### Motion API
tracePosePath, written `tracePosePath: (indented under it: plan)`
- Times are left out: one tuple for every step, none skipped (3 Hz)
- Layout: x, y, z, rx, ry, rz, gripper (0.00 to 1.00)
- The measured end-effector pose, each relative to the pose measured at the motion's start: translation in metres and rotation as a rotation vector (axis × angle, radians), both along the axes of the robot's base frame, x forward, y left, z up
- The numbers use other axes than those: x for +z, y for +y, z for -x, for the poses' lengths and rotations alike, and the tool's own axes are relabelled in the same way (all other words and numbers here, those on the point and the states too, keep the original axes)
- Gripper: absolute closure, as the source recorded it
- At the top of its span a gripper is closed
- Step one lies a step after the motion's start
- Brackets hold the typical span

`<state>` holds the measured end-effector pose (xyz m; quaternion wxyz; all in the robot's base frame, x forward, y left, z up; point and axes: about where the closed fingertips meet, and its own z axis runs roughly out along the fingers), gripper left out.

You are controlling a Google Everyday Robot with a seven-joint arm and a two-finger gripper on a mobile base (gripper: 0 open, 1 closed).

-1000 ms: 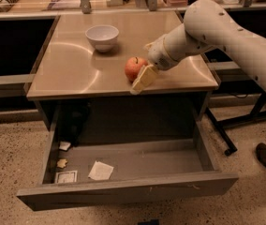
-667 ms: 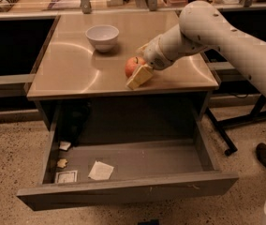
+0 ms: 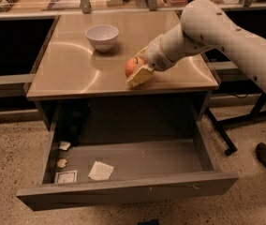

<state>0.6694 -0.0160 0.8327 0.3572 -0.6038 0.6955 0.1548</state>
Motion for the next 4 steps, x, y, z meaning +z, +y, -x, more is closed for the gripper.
tracePosePath:
  plan:
    - [0.011, -0.007, 0.031, 0.038, -0.010, 0.008, 0.89]
    - [0.023, -0.019, 0.068, 0.082, -0.028, -0.001, 1.00]
    - [0.032, -0.050, 0.124, 0.056, -0.015, -0.006, 1.00]
    - [0.032, -0.049, 0.124, 0.056, -0.015, -0.006, 1.00]
